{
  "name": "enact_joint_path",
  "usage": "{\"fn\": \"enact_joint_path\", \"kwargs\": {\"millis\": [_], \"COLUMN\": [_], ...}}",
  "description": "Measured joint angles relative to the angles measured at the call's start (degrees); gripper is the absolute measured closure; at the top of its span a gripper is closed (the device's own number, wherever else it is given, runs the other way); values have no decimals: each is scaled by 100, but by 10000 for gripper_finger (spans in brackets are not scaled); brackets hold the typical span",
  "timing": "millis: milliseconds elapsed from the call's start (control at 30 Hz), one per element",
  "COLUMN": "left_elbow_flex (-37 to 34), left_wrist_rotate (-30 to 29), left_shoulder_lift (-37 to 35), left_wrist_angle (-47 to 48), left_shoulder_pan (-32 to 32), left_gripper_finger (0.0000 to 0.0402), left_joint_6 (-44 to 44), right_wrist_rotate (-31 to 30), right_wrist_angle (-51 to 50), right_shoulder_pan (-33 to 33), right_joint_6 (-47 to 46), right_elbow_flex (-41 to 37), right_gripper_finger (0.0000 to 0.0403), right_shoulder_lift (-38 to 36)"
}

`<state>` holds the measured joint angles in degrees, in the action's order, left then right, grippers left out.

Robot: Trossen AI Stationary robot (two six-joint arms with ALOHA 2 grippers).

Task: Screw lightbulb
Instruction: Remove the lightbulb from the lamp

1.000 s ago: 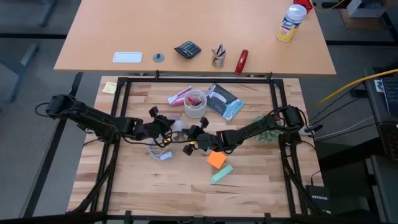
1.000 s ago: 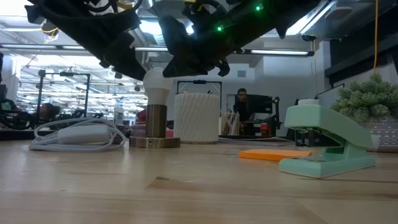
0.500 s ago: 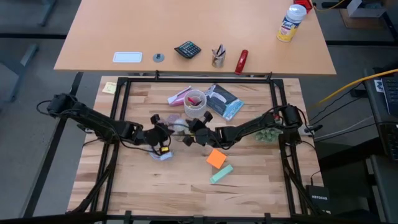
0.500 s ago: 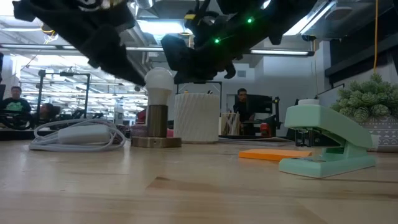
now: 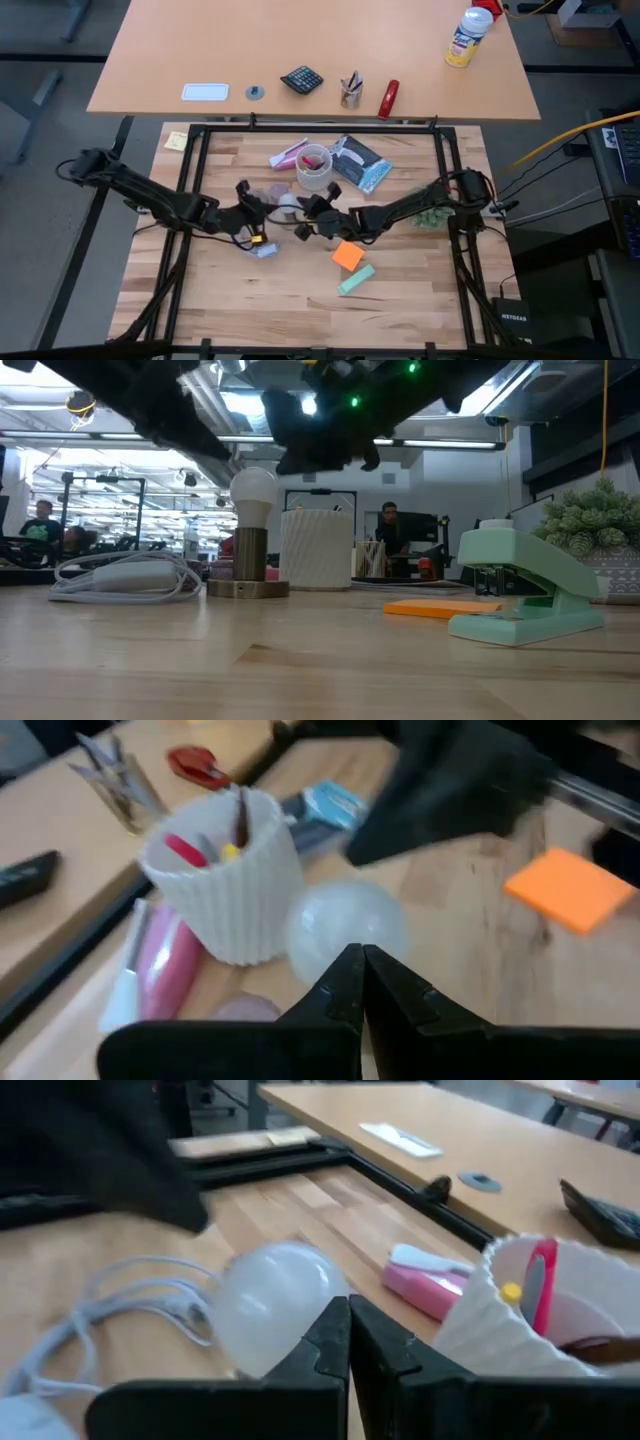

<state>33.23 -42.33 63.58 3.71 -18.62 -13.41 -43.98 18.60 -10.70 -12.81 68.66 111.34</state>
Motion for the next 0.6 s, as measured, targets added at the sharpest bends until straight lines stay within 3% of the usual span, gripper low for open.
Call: {"fn": "enact_joint_path", "kwargs": {"millis": [267, 600], "left_elbow_flex": [0, 0], "left_wrist_rotate": [-531, -52], "left_shoulder_lift": [-523, 112], "left_wrist_angle": [38, 23], "left_shoulder_pan": [150, 690], "left_gripper_finger": [400, 400], "left_joint_6": [374, 221], "right_wrist_rotate": [109, 196], "right_wrist_angle": [492, 605], "right_shoulder_pan": [-422, -379], "right_joint_6": [241, -74], "right_elbow_flex": [0, 2], "right_gripper_finger": [396, 396], "right_shoulder_lift": [-56, 466]}}
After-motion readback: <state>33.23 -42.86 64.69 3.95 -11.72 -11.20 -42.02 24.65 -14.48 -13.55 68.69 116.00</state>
